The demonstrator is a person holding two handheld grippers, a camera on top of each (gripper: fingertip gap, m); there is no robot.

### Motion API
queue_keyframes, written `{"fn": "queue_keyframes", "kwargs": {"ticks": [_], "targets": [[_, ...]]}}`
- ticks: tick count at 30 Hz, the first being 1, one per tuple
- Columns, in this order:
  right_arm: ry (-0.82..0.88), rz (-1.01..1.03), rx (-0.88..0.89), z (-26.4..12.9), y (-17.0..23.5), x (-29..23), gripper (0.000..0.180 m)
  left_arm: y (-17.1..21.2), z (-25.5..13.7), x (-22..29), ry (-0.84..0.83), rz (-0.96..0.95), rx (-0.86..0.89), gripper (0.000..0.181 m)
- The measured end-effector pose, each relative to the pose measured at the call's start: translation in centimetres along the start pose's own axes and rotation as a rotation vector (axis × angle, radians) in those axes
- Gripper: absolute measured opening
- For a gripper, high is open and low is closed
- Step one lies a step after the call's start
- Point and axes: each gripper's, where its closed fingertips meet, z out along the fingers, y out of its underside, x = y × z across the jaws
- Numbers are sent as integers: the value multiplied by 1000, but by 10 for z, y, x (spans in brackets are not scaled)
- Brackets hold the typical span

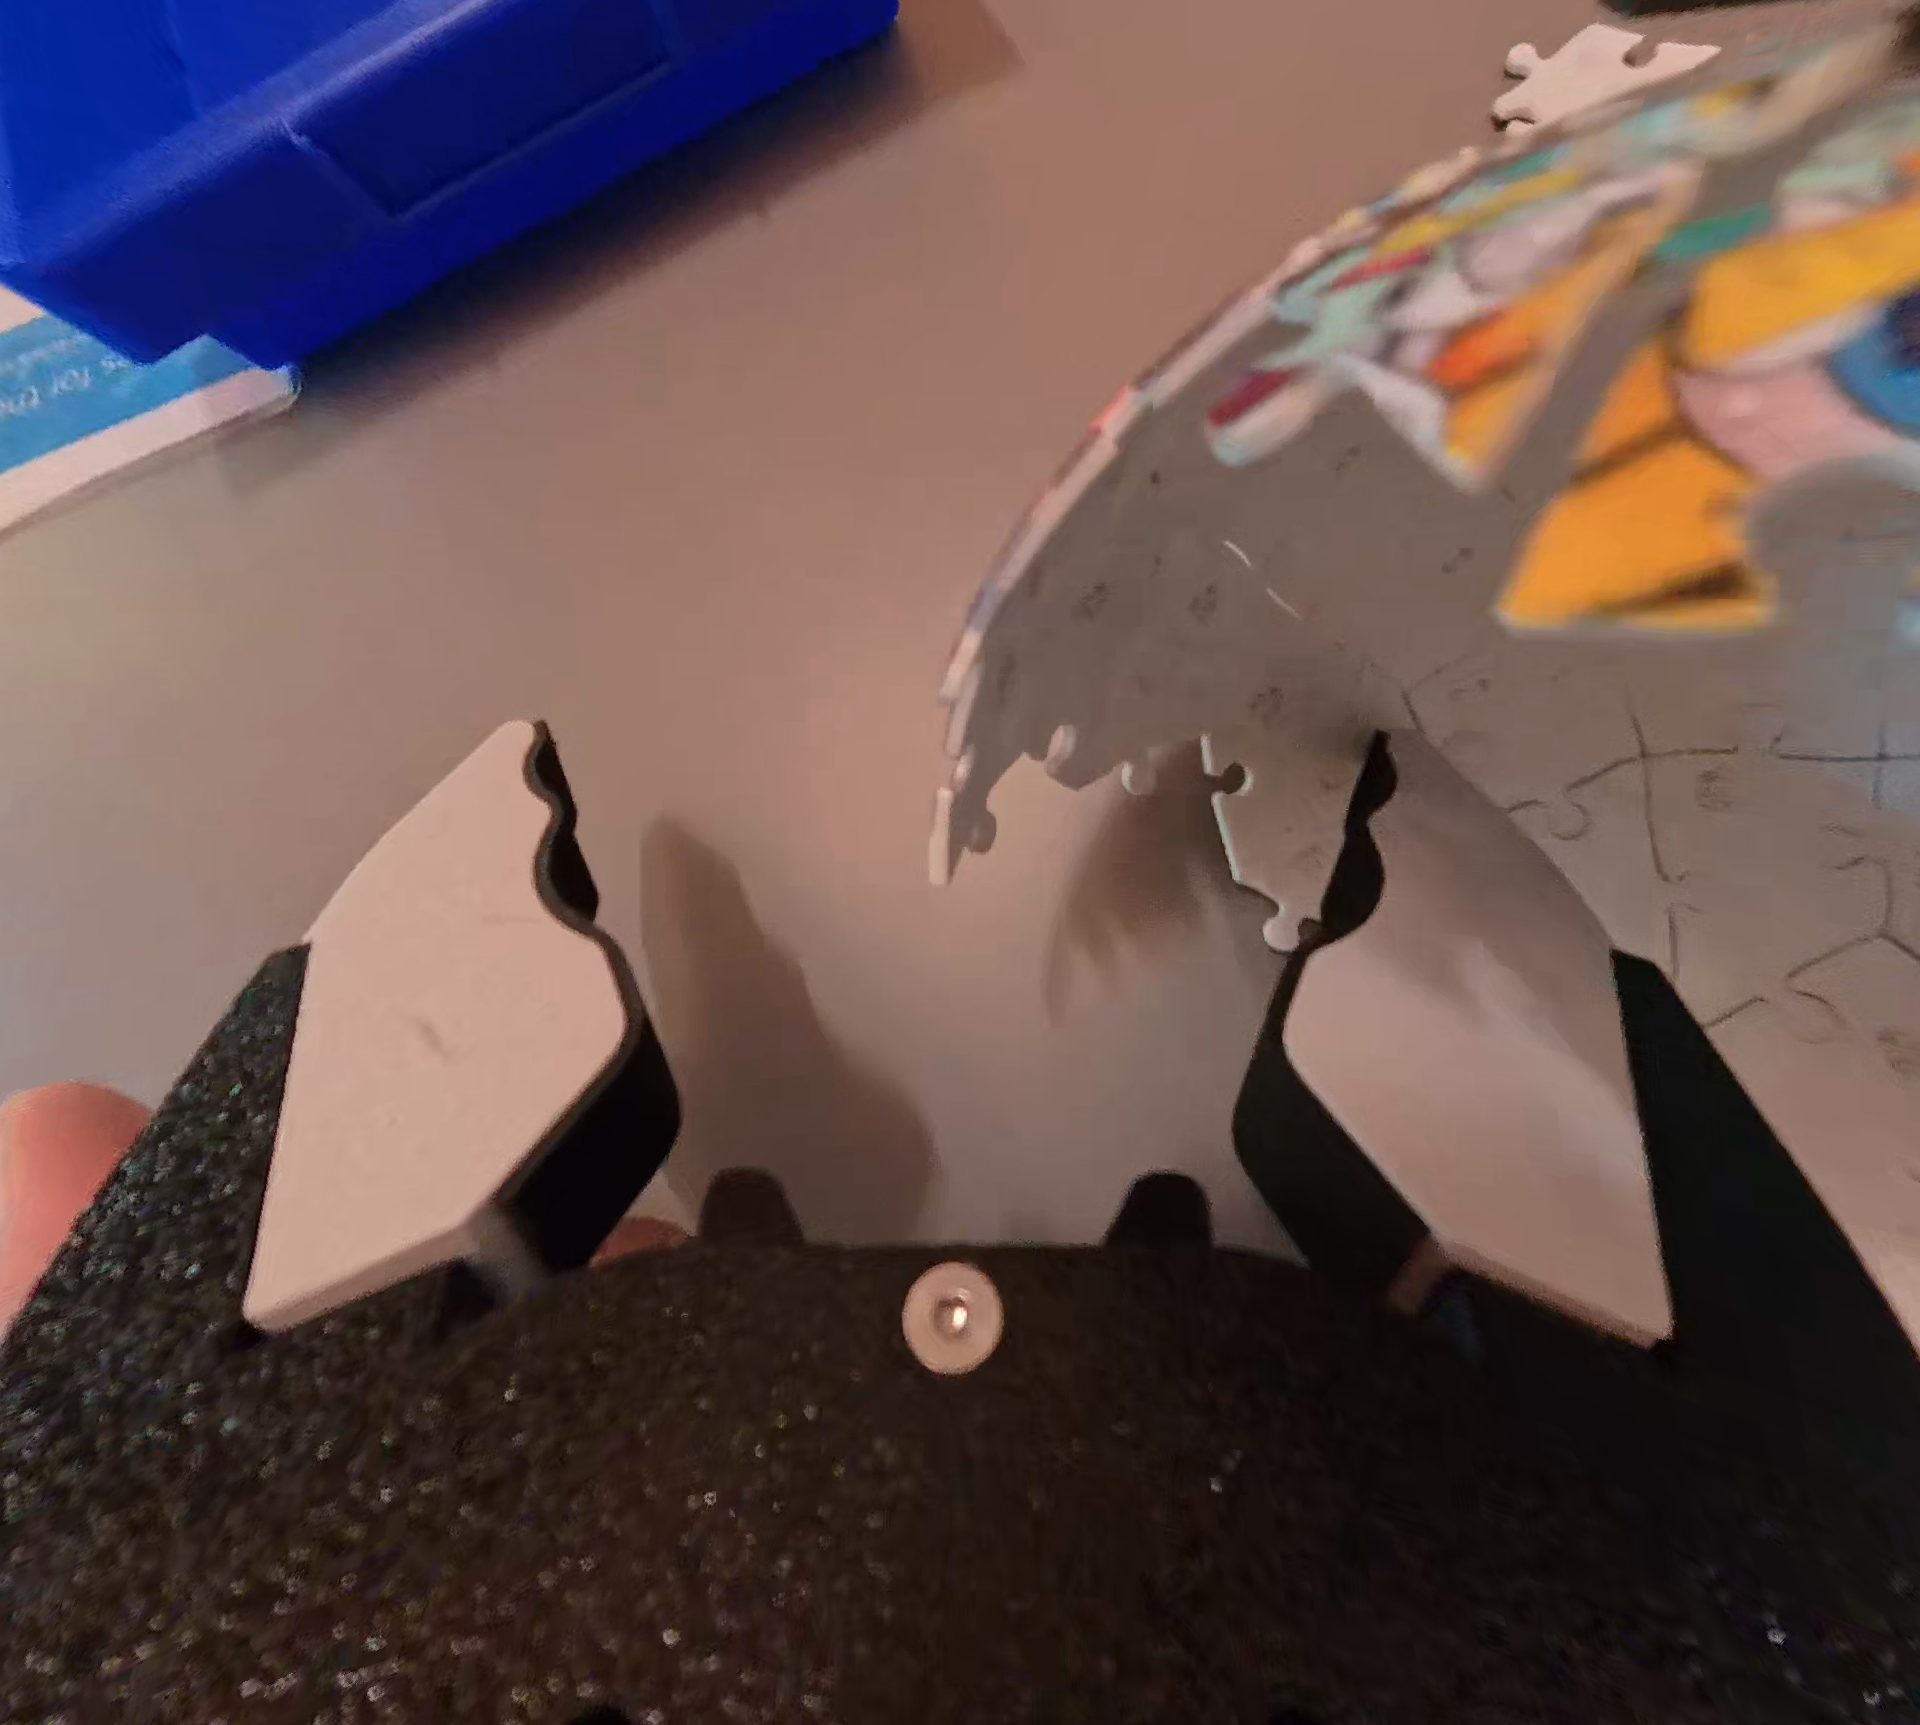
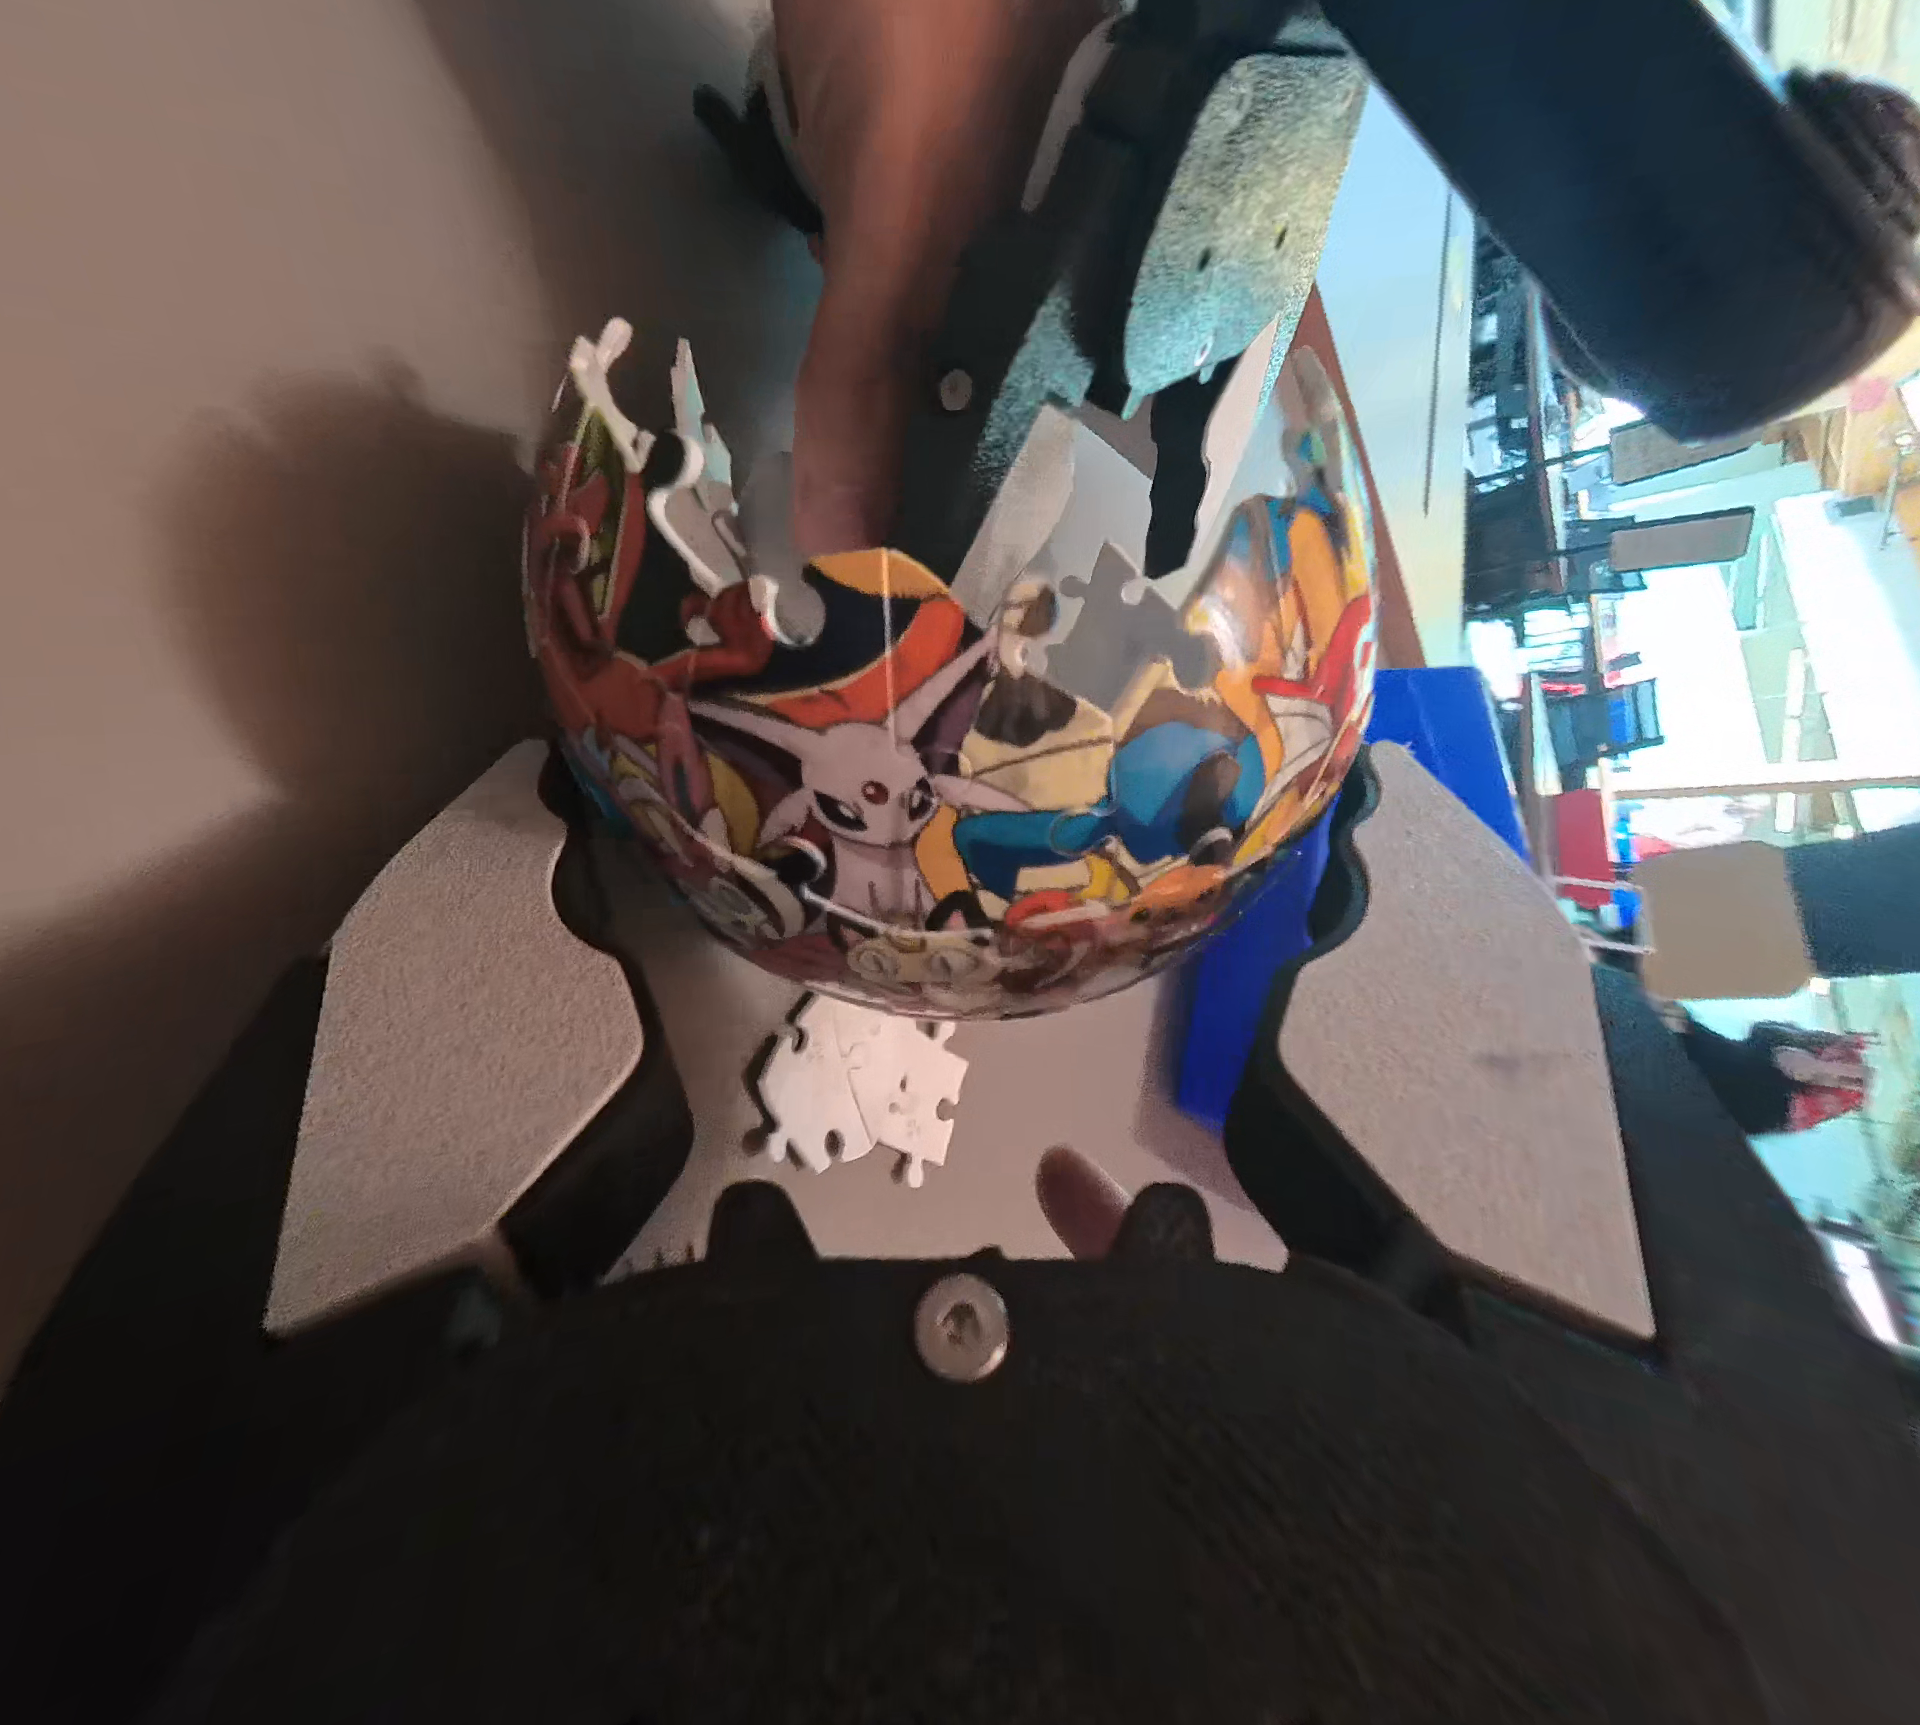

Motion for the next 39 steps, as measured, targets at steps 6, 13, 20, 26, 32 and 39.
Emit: {"fn": "queue_keyframes", "kwargs": {"ticks": [6,13,20,26,32,39], "targets": [[97,-172,-81,0,-8,-2,132,9,-8,5,72,-76,-31,126],[126,-338,-159,-6,-17,-7,131,21,-23,10,122,-93,-101,118],[113,-505,-307,-14,-8,-9,132,40,-29,19,149,-114,-202,129],[-45,-308,-234,-25,-5,-23,135,32,-25,21,117,7,-150,136],[-242,196,89,-35,-23,-32,138,23,-19,21,91,59,-91,138],[-267,517,246,-30,-24,-20,145,9,-10,17,43,87,-20,136]]}}
